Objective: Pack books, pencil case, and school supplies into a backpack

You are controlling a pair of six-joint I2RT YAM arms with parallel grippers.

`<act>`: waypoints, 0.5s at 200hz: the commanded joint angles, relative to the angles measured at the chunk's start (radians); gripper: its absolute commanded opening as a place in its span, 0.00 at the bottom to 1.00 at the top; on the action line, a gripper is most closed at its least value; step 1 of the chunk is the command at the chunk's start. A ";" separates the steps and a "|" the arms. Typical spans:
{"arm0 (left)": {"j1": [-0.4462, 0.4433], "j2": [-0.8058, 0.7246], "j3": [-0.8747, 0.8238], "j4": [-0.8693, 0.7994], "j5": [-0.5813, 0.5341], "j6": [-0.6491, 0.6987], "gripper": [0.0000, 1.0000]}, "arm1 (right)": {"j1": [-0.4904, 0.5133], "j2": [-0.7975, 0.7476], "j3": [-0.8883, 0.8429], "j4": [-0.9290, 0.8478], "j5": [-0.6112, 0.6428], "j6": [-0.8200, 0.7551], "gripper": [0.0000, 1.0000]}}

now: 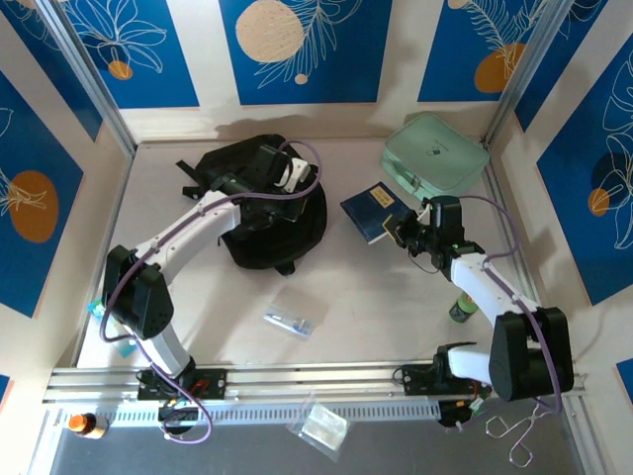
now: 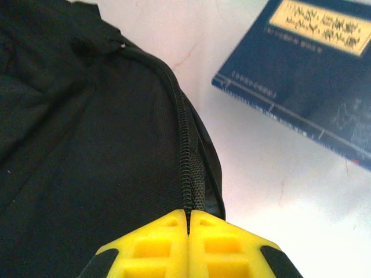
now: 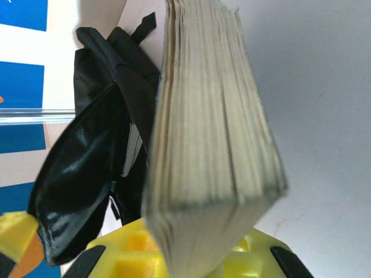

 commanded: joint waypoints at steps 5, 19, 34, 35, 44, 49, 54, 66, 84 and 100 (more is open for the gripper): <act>-0.001 -0.015 0.057 0.087 0.037 0.024 0.00 | 0.044 -0.050 -0.033 0.089 -0.029 -0.017 0.02; -0.001 -0.001 0.081 0.100 0.055 0.015 0.00 | 0.074 -0.047 -0.041 0.131 -0.035 -0.002 0.02; -0.001 0.008 0.099 0.113 0.074 0.005 0.00 | 0.111 -0.033 -0.032 0.164 -0.042 0.004 0.02; -0.001 0.010 0.100 0.114 0.075 0.004 0.00 | 0.113 -0.032 -0.032 0.165 -0.043 0.003 0.02; -0.001 0.011 0.107 0.124 0.088 0.001 0.00 | 0.136 -0.020 -0.022 0.172 -0.041 0.005 0.02; -0.001 0.012 0.110 0.129 0.096 -0.001 0.00 | 0.149 -0.012 -0.013 0.171 -0.040 0.007 0.02; -0.001 0.011 0.112 0.135 0.104 -0.004 0.00 | 0.162 -0.004 -0.008 0.175 -0.040 0.009 0.02; -0.001 0.010 0.116 0.149 0.126 -0.007 0.00 | 0.189 0.019 0.002 0.187 -0.040 0.015 0.02; -0.001 0.004 0.117 0.170 0.157 -0.011 0.00 | 0.229 0.060 0.024 0.199 -0.040 0.028 0.02; -0.001 0.000 0.114 0.187 0.181 -0.009 0.00 | 0.255 0.093 0.040 0.231 -0.056 0.046 0.02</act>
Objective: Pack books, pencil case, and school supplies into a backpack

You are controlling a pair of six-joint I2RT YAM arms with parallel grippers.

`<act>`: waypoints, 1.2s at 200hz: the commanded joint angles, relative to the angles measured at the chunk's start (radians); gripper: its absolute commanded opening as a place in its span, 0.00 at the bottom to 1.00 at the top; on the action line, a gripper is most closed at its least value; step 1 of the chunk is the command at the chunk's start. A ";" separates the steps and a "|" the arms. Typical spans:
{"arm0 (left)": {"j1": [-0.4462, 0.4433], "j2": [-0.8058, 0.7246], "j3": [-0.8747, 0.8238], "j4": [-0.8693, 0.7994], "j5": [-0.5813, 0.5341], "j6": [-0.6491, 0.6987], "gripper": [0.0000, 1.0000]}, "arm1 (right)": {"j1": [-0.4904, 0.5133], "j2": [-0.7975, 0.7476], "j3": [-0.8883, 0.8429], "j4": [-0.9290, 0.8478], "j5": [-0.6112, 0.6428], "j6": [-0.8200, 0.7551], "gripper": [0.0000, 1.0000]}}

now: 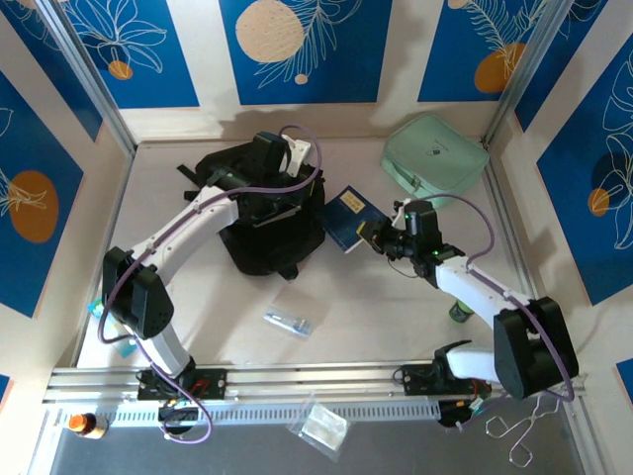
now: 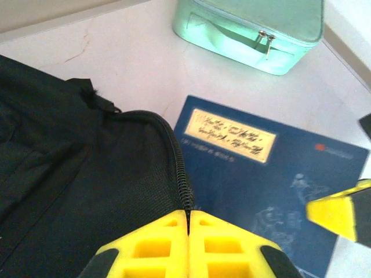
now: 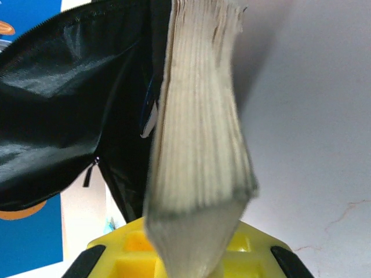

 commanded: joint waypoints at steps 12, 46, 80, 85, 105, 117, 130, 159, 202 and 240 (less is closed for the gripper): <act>-0.004 -0.004 0.042 0.109 0.109 -0.005 0.00 | 0.070 0.024 0.048 0.108 -0.035 0.031 0.02; -0.004 -0.009 0.028 0.112 0.069 0.005 0.00 | 0.099 -0.099 0.066 -0.142 0.259 -0.009 0.02; -0.003 -0.008 0.016 0.122 0.042 0.007 0.00 | 0.056 -0.197 0.046 -0.213 0.297 -0.049 0.02; -0.003 -0.006 0.017 0.124 0.037 0.006 0.00 | 0.051 -0.206 0.037 -0.186 0.272 -0.055 0.02; -0.003 0.001 0.019 0.134 0.035 -0.004 0.00 | 0.055 -0.213 0.009 -0.065 0.151 -0.072 0.03; -0.003 0.007 0.023 0.143 0.042 -0.010 0.00 | 0.069 -0.192 0.013 -0.021 0.095 -0.076 0.03; -0.003 0.016 0.033 0.144 0.052 -0.015 0.00 | 0.092 -0.156 0.024 0.000 0.070 -0.071 0.03; -0.003 0.032 0.055 0.135 0.073 -0.023 0.00 | 0.127 -0.046 0.060 0.015 0.040 -0.015 0.03; -0.003 0.039 0.069 0.125 0.086 -0.028 0.00 | 0.181 0.090 0.114 0.110 -0.013 0.073 0.03; -0.003 0.037 0.068 0.134 0.092 -0.033 0.00 | 0.213 0.187 0.186 0.171 -0.050 0.117 0.02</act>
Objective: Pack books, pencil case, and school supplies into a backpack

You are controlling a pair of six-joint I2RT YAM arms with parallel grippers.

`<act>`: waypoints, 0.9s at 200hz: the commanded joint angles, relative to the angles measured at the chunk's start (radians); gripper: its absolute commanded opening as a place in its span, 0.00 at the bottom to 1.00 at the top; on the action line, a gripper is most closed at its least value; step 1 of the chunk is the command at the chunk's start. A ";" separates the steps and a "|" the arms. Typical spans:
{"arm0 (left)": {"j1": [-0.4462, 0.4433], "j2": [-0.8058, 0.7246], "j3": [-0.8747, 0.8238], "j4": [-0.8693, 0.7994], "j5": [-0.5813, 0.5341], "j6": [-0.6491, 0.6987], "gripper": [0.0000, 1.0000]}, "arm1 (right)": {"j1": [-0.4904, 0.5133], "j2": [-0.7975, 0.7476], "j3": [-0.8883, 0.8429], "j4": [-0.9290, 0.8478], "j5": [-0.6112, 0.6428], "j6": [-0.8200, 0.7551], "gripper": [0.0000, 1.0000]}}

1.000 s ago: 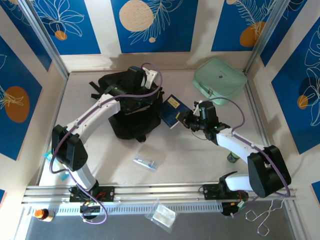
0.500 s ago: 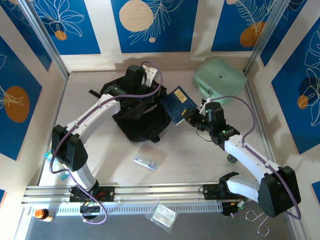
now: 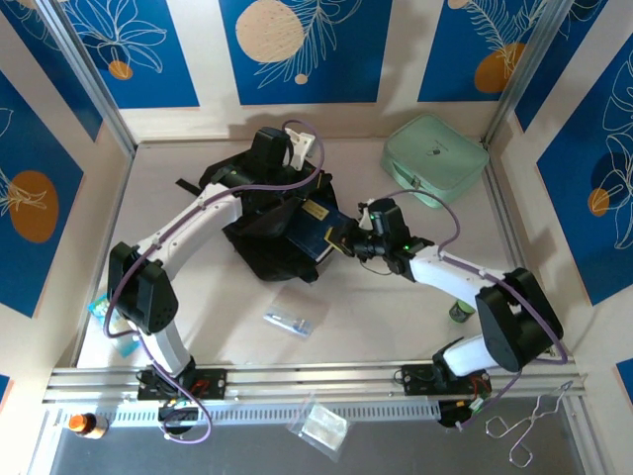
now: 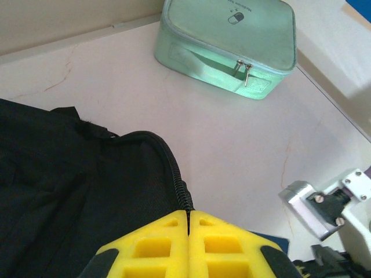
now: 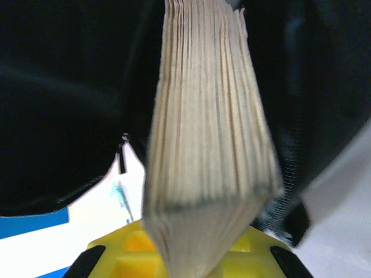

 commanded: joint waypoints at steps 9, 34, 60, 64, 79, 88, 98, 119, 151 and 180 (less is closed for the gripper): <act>-0.006 -0.003 0.045 0.046 0.051 -0.009 0.00 | 0.017 0.048 0.081 0.135 -0.069 0.052 0.03; -0.005 -0.012 0.047 0.049 0.061 -0.011 0.00 | 0.017 0.095 0.129 0.130 -0.065 0.069 0.02; -0.006 -0.020 0.045 0.060 0.065 -0.016 0.00 | 0.018 0.163 0.188 0.068 -0.026 0.106 0.02; -0.006 -0.021 0.044 0.063 0.066 -0.018 0.00 | 0.018 0.177 0.197 0.061 -0.020 0.110 0.02; -0.005 -0.023 0.041 0.070 0.066 -0.024 0.00 | 0.018 0.224 0.236 0.040 0.001 0.123 0.02; -0.006 -0.023 0.042 0.074 0.064 -0.027 0.00 | 0.018 0.249 0.252 0.047 0.021 0.125 0.03; -0.006 -0.021 0.042 0.076 0.063 -0.031 0.00 | 0.019 0.278 0.289 0.021 0.049 0.137 0.03; -0.006 -0.020 0.042 0.081 0.055 -0.042 0.00 | 0.027 0.358 0.358 0.011 0.102 0.162 0.03; -0.006 -0.014 0.043 0.089 0.049 -0.056 0.00 | 0.045 0.490 0.460 0.029 0.203 0.236 0.02; -0.005 -0.018 0.046 0.093 0.041 -0.071 0.00 | 0.054 0.601 0.540 0.105 0.219 0.280 0.04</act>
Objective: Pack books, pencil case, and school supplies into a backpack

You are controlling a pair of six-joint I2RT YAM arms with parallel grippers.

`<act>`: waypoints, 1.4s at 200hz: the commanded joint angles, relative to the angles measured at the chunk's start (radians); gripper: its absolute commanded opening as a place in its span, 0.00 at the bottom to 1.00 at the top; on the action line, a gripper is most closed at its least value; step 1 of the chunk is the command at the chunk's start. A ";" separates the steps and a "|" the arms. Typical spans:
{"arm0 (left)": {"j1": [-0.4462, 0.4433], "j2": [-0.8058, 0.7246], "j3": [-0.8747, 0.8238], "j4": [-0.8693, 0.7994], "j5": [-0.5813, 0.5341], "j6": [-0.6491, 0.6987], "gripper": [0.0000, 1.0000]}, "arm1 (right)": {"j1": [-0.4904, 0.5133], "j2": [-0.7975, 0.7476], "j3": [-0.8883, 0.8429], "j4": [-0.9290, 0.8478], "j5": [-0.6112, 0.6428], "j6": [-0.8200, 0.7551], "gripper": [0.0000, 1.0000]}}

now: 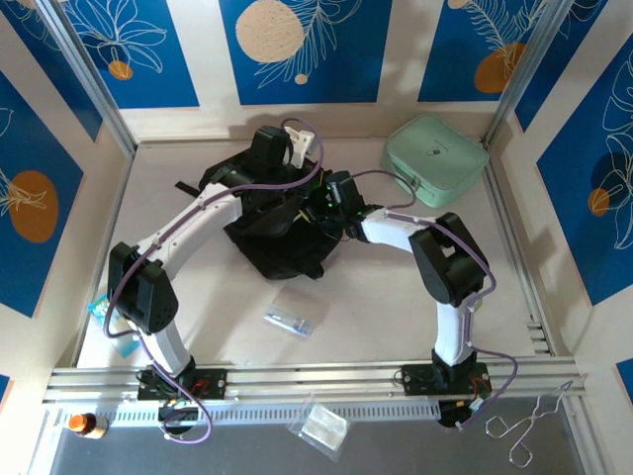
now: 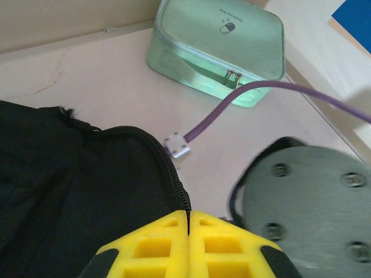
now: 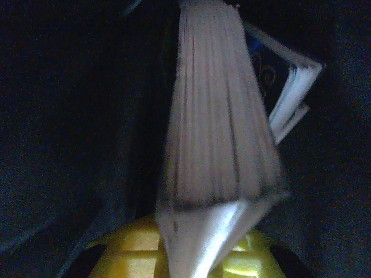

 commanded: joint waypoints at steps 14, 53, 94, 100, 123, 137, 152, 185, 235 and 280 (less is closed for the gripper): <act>-0.006 -0.020 0.042 0.070 0.012 -0.024 0.00 | 0.019 0.112 0.124 0.052 0.056 0.050 0.05; -0.004 -0.016 0.041 0.066 0.012 -0.030 0.00 | 0.028 0.128 0.113 0.084 0.037 0.067 0.23; -0.001 -0.012 0.030 0.080 0.005 -0.038 0.00 | 0.011 0.004 -0.007 0.079 -0.010 0.058 0.45; 0.000 -0.011 0.025 0.087 0.005 -0.039 0.00 | 0.006 -0.022 -0.030 0.076 -0.014 0.060 0.46; 0.005 -0.009 0.010 0.105 0.011 -0.048 0.00 | -0.005 -0.131 -0.126 0.077 -0.043 0.064 0.48; 0.005 -0.006 0.005 0.112 0.019 -0.055 0.00 | -0.010 -0.203 -0.193 0.061 -0.047 0.062 0.49; 0.007 -0.003 -0.006 0.123 0.025 -0.060 0.00 | -0.023 -0.277 -0.263 0.038 -0.038 0.069 0.49; 0.008 0.005 -0.040 0.152 0.053 -0.079 0.00 | -0.045 -0.447 -0.364 -0.075 0.047 0.019 0.50; 0.010 0.038 -0.068 0.133 0.165 -0.063 0.31 | -0.106 -0.648 -0.407 -0.305 0.204 -0.090 0.53; 0.080 -0.043 -0.219 0.136 0.065 -0.124 0.72 | -0.142 -0.713 -0.410 -0.415 0.280 -0.173 0.59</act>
